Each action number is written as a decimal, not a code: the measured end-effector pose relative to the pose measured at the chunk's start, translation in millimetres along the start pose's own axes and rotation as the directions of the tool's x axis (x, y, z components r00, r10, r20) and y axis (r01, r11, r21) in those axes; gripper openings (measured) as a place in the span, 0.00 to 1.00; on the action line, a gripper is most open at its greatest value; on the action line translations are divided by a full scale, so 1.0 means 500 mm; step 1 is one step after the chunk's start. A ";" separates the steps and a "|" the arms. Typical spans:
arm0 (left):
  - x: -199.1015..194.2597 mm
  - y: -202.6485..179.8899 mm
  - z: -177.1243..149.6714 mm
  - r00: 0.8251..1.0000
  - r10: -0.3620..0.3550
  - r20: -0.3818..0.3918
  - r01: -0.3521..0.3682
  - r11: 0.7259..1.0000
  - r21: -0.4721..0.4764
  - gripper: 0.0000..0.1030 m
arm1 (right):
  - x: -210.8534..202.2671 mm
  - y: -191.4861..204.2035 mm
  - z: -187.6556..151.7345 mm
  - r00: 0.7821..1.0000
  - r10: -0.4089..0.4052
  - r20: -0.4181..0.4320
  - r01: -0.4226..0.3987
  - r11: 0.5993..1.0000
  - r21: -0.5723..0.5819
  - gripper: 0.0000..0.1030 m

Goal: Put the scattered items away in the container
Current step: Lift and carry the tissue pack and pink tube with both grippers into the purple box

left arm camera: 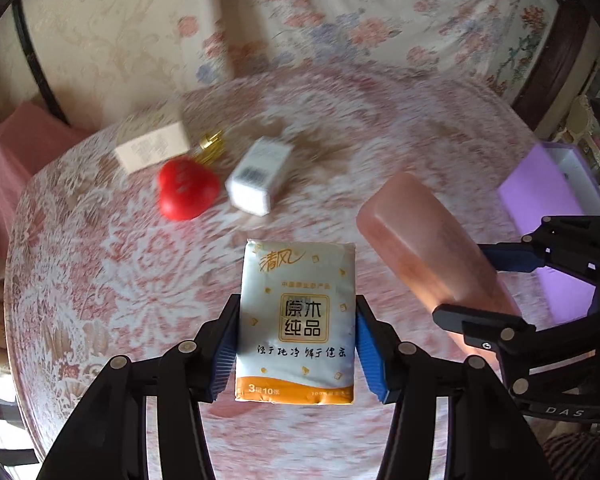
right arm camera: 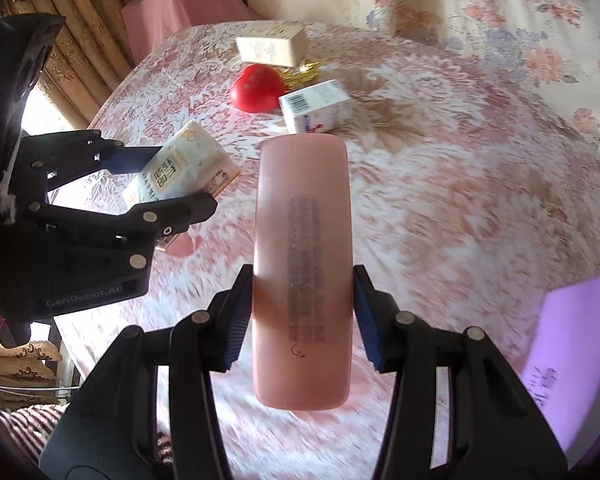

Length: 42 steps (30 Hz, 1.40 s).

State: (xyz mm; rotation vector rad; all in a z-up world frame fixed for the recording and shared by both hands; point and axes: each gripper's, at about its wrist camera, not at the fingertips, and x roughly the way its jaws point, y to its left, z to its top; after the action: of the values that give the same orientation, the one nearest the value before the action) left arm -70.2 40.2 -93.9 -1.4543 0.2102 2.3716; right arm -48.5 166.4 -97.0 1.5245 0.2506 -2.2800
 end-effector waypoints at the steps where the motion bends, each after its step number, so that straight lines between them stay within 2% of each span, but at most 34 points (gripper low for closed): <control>1: -0.008 -0.020 0.005 1.000 -0.005 0.006 0.005 1.000 0.008 0.52 | -0.015 -0.016 -0.007 1.000 -0.005 0.005 0.005 1.000 0.008 0.49; 10: -0.055 -0.240 0.072 0.994 -0.084 0.069 0.077 0.992 0.099 0.51 | -0.139 -0.179 -0.081 0.997 -0.057 0.045 0.052 0.994 0.093 0.49; 17: -0.079 -0.370 0.122 0.987 -0.123 0.102 0.108 0.984 0.143 0.52 | -0.220 -0.293 -0.142 0.994 -0.062 0.088 0.048 0.987 0.151 0.49; 23: -0.078 -0.488 0.160 0.982 -0.156 0.110 0.133 0.972 0.192 0.52 | -0.255 -0.389 -0.190 0.992 -0.083 0.100 0.062 0.978 0.199 0.49; 30: -0.048 -0.622 0.181 0.974 -0.213 0.073 0.190 0.952 0.239 0.52 | -0.286 -0.506 -0.270 0.989 -0.123 0.081 0.097 0.956 0.277 0.49; 34: -0.018 -0.699 0.182 0.971 -0.239 0.016 0.227 0.938 0.263 0.52 | -0.293 -0.566 -0.319 0.988 -0.147 0.054 0.121 0.936 0.330 0.49; 42: 0.053 -0.831 0.169 0.958 -0.269 -0.104 0.288 0.911 0.295 0.52 | -0.281 -0.691 -0.411 0.979 -0.193 -0.071 0.205 0.875 0.439 0.49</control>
State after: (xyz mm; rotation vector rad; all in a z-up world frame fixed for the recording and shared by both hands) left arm 1.6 457.1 -55.1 -1.3104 0.3466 1.9668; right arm 31.5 584.2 -71.5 1.8186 -0.1298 -2.6126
